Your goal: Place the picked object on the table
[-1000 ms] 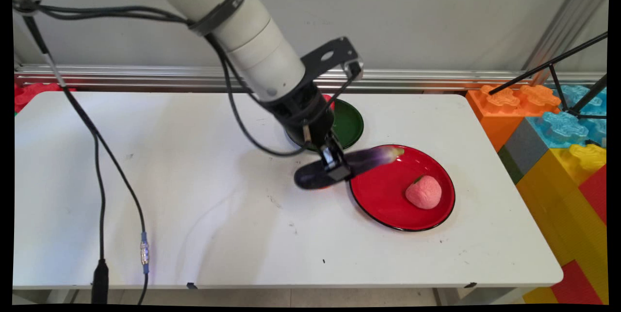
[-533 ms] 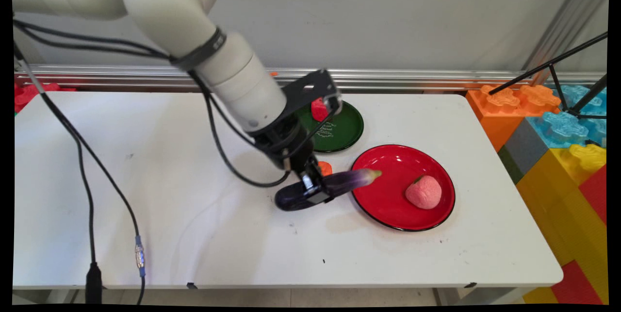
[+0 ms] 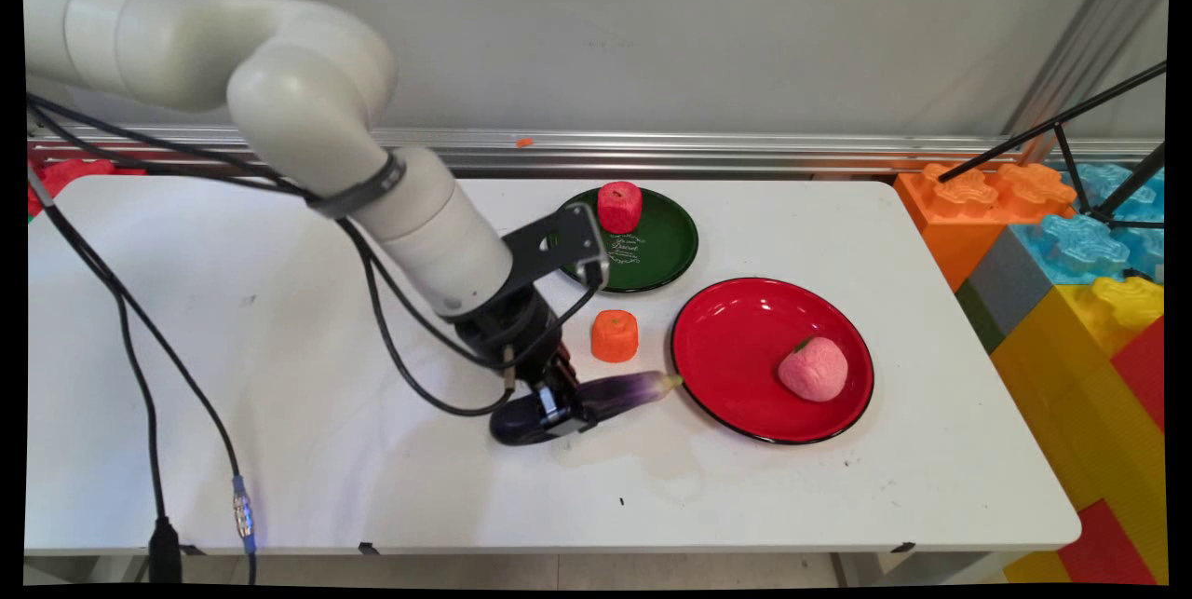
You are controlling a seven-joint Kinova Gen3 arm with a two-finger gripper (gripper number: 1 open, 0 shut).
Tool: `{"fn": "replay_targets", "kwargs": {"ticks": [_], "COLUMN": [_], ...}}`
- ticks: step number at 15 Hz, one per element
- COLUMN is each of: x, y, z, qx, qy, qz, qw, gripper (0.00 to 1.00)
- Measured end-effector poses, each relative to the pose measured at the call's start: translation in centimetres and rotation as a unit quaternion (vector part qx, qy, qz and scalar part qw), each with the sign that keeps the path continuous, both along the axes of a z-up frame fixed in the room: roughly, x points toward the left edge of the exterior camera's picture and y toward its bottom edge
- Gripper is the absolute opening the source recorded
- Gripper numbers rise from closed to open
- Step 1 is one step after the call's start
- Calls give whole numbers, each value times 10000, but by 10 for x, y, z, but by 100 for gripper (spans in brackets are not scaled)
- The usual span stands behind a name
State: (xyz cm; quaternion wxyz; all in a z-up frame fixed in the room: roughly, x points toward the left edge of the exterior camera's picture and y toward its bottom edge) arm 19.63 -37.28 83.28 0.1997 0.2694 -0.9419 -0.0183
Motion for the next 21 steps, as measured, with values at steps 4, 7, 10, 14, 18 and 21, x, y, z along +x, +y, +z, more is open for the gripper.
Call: {"fn": "replay_targets", "kwargs": {"ticks": [4,7,10,14,18,21], "x": [4,3,3,3,2,3], "y": [7,11,15,17,17,15], "z": [-19,-27,-35,-46,-53,-57], "qx": [53,66,61,27,-66,-138], "qy": [-24,-19,-24,-24,90,115], "qz": [5,-46,-100,-141,-211,-234], "qw": [10000,10000,9999,9999,9997,9996], "gripper": [0,0,0,0,0,0]}}
